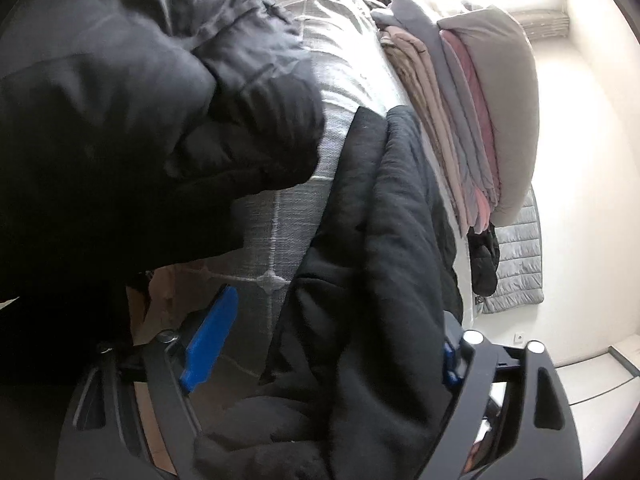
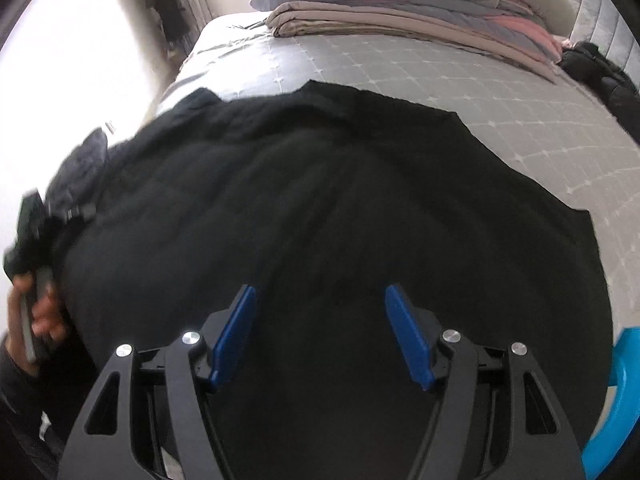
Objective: Fold large clothes
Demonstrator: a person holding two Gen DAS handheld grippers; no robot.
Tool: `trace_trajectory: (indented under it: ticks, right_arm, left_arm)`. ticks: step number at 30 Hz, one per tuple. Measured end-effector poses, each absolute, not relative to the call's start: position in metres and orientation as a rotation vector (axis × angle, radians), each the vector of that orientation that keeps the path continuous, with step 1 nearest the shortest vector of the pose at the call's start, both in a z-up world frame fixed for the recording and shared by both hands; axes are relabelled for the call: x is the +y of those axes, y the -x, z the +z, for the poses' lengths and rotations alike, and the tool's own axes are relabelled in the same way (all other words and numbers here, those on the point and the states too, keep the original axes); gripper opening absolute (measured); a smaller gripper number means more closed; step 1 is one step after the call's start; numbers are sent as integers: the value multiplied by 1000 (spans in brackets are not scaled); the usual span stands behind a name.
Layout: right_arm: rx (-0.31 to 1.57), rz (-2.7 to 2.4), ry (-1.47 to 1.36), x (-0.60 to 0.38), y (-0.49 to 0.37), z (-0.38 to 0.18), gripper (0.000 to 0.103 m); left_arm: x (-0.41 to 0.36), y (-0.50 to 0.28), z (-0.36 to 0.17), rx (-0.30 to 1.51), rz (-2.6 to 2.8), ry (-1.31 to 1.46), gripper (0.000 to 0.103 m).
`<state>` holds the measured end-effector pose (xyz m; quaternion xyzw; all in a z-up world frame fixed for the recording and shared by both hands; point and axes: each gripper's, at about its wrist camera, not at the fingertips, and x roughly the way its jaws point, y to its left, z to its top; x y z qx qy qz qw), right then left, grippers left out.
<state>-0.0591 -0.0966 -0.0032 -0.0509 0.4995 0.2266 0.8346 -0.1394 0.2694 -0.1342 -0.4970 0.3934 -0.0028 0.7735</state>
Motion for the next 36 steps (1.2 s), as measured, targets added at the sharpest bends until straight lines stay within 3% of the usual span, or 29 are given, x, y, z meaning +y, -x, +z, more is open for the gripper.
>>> trace_trajectory:
  ticks: [2, 3, 5, 11, 16, 22, 25, 27, 36]
  right_arm:
    - [1098, 465, 169, -84, 68, -22, 68]
    - [1103, 457, 204, -80, 69, -31, 69]
    - [1083, 435, 198, -81, 68, -35, 81]
    - [985, 502, 95, -99, 100, 3, 81]
    - [1072, 509, 122, -92, 103, -37, 87]
    - [991, 907, -579, -144, 88, -9, 88]
    - [1065, 1159, -1071, -142, 73, -52, 94]
    - [1157, 1145, -1144, -135, 71, -77, 94]
    - [852, 1118, -1311, -259, 71, -31, 95]
  left_arm:
    - [265, 139, -124, 822, -49, 1039, 44]
    - [262, 139, -119, 814, -53, 1018, 37]
    - [258, 141, -102, 777, -62, 970, 32]
    - [245, 140, -72, 753, -35, 893, 31]
    - [235, 139, -51, 727, -42, 891, 30]
    - [193, 131, 15, 663, -125, 730, 30]
    - [159, 125, 46, 639, -178, 666, 30]
    - [128, 121, 63, 632, -216, 611, 30]
    - [-36, 95, 103, 653, -435, 389, 30]
